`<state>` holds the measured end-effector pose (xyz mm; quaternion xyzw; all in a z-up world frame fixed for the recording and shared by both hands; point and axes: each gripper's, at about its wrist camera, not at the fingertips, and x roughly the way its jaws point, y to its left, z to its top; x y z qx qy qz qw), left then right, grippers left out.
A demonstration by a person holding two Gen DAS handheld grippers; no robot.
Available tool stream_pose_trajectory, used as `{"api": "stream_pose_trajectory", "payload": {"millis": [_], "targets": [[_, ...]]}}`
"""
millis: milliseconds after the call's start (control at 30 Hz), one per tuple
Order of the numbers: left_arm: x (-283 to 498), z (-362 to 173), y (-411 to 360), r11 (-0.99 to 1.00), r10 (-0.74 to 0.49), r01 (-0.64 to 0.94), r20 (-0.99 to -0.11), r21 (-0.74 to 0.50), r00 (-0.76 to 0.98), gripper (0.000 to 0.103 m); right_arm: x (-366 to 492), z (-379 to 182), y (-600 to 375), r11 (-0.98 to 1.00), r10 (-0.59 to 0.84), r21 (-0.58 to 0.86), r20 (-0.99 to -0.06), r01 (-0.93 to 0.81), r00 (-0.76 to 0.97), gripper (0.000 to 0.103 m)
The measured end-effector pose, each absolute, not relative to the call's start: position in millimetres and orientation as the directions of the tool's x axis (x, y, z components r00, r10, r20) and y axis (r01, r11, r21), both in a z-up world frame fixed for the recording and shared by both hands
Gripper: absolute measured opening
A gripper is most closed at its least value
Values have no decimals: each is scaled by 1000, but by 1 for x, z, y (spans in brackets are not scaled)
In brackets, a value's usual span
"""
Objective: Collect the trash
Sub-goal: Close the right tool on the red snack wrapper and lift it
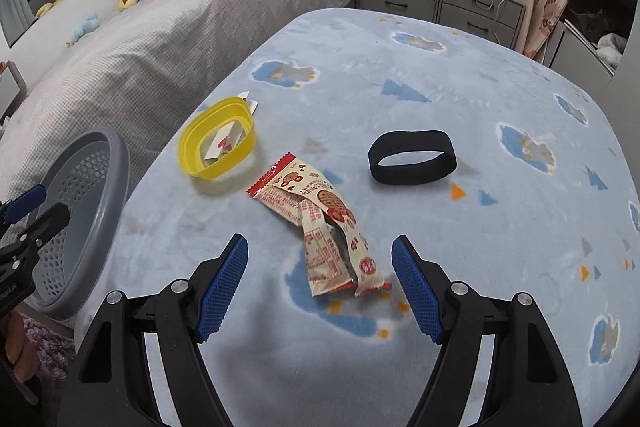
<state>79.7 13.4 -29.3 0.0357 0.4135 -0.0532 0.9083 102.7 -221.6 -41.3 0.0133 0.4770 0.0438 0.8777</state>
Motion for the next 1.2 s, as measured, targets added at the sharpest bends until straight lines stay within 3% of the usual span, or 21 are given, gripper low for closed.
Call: {"api": "stream_pose_trajectory", "payload": {"millis": [200, 367, 433, 500, 600, 1200], "targets": [[80, -31, 7, 989, -79, 145, -759, 21, 646, 72, 115, -54, -221, 996, 80, 53, -851, -67, 518, 69], [81, -33, 3, 988, -87, 155, -766, 16, 637, 72, 123, -62, -222, 997, 78, 57, -860, -57, 504, 59], [81, -34, 2, 987, -90, 159, -768, 16, 634, 72, 124, -64, -221, 997, 77, 55, -862, -59, 501, 53], [81, -34, 1, 987, -91, 161, -768, 16, 633, 72, 124, -65, -220, 997, 74, 50, -861, -61, 504, 37], [81, -35, 0, 987, -91, 162, -771, 16, 630, 72, 123, -63, -221, 996, 83, 60, -855, -62, 512, 31], [84, -33, -37, 978, -141, 209, -768, -8, 625, 72, 97, -22, -252, 976, 173, 217, -786, 3, 594, 30]]}}
